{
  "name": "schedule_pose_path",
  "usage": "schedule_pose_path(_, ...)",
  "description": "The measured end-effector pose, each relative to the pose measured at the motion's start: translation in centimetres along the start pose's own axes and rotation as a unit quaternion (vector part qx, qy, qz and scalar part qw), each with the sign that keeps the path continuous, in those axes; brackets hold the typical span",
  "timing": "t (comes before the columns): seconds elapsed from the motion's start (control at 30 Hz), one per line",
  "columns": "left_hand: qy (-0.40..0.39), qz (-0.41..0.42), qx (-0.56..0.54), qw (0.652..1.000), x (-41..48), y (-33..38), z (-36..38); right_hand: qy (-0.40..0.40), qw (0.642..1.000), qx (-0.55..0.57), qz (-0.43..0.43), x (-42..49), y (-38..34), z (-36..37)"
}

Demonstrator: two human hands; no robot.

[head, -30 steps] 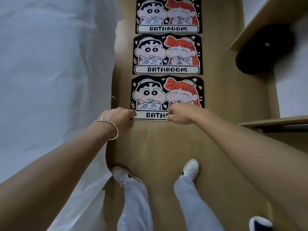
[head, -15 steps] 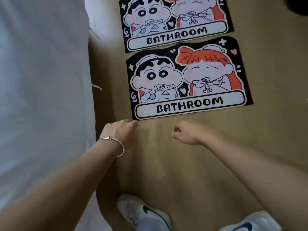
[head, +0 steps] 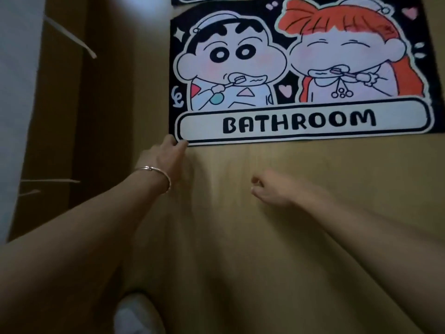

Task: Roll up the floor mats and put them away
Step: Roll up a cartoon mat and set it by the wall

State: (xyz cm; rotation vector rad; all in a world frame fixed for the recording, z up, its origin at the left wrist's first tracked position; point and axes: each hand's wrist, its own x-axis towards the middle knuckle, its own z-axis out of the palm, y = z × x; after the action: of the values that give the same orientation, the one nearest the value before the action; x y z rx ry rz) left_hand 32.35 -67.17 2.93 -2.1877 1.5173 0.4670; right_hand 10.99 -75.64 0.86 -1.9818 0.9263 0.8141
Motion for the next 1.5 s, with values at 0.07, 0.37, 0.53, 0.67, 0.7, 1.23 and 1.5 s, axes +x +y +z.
schedule_pose_path(0.07,0.023,-0.008,-0.008,1.0,2.5,-0.5,0.9,0.056,0.998,-0.016,-0.019,1.8,0.3,-0.3)
schedule_pose_path(0.37,0.023,0.018,0.046,0.999,7.1,-1.2,2.3,0.12,0.987,-0.099,-0.047,4.5,0.6,-3.7)
schedule_pose_path(0.53,-0.02,-0.014,0.054,0.998,6.3,-0.7,2.5,0.088,0.989,-0.116,-0.034,2.5,1.9,-4.5)
schedule_pose_path(0.67,0.02,-0.015,-0.038,0.999,6.6,0.0,2.3,0.079,0.991,-0.107,-0.027,1.7,3.5,-4.6)
schedule_pose_path(0.7,0.015,-0.015,-0.062,0.998,6.7,0.1,2.3,0.082,0.991,-0.098,-0.026,1.8,4.0,-4.3)
schedule_pose_path(1.23,-0.132,0.151,-0.053,0.978,3.1,11.3,-1.2,0.208,0.977,-0.042,0.012,0.2,8.7,-4.0)
schedule_pose_path(1.5,-0.142,0.383,-0.238,0.881,-4.6,33.5,-0.2,0.25,0.954,0.014,0.164,-6.7,17.5,-2.6)
